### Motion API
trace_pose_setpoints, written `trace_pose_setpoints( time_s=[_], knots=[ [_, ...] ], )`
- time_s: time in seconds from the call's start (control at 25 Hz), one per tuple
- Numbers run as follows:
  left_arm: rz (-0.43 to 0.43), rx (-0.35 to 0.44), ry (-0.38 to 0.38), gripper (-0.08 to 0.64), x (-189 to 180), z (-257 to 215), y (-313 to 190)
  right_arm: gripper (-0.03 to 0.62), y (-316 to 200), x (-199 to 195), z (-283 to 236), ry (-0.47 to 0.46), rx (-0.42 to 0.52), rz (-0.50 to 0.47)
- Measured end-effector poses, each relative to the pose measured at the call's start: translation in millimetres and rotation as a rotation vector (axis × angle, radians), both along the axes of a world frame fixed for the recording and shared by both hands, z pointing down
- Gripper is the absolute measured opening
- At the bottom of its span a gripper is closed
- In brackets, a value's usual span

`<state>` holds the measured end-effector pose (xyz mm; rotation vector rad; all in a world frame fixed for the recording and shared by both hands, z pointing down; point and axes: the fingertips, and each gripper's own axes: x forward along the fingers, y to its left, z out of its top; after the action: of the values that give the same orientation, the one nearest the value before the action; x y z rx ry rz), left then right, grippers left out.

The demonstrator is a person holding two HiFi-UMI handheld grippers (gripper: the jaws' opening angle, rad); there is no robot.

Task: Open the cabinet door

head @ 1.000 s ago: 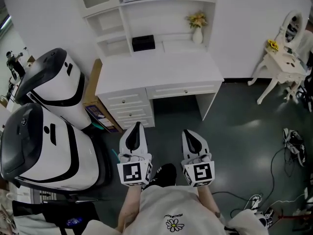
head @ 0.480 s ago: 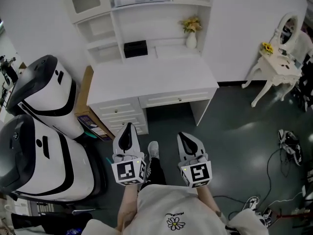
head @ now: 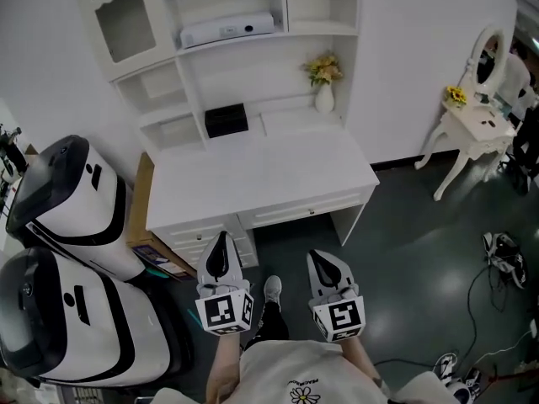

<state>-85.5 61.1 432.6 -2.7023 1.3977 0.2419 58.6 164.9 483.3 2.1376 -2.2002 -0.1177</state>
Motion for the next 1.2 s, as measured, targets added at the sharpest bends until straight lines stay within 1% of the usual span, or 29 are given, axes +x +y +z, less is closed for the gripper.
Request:
trace_pose_setpoints(
  time_s=[0.2, 0.4, 0.6, 0.84, 1.0, 1.12, 1.2],
  knots=[
    [0.016, -0.008, 0.019, 0.005, 13.8, -4.8, -53.0, 0.0, -60.3, 2.5, -4.0, 0.012, -0.018, -0.032],
    [0.015, -0.009, 0.032, 0.005, 27.1, -20.1, -123.4, -0.001, -132.8, 4.6, -21.2, 0.029, -0.021, -0.075],
    [0.024, 0.031, 0.03, 0.005, 40.9, -39.3, -193.0, -0.002, -205.5, 19.1, -38.1, 0.033, 0.007, -0.055],
    [0.022, 0.046, 0.035, 0.005, 49.0, -49.6, -268.6, -0.002, -277.5, 34.7, -48.6, 0.026, 0.016, -0.032],
    [0.016, 0.052, 0.038, 0.005, 52.7, -50.6, -304.4, -0.002, -316.2, 41.4, -54.1, 0.024, 0.032, -0.026],
    [-0.005, 0.031, 0.068, 0.005, 49.7, -49.6, -324.4, -0.001, -339.0, 37.6, -58.0, 0.032, 0.045, -0.064],
    [-0.018, 0.027, 0.066, 0.005, 50.1, -49.1, -333.0, 0.0, -349.9, 36.1, -61.3, 0.034, 0.052, -0.083]
  ],
)
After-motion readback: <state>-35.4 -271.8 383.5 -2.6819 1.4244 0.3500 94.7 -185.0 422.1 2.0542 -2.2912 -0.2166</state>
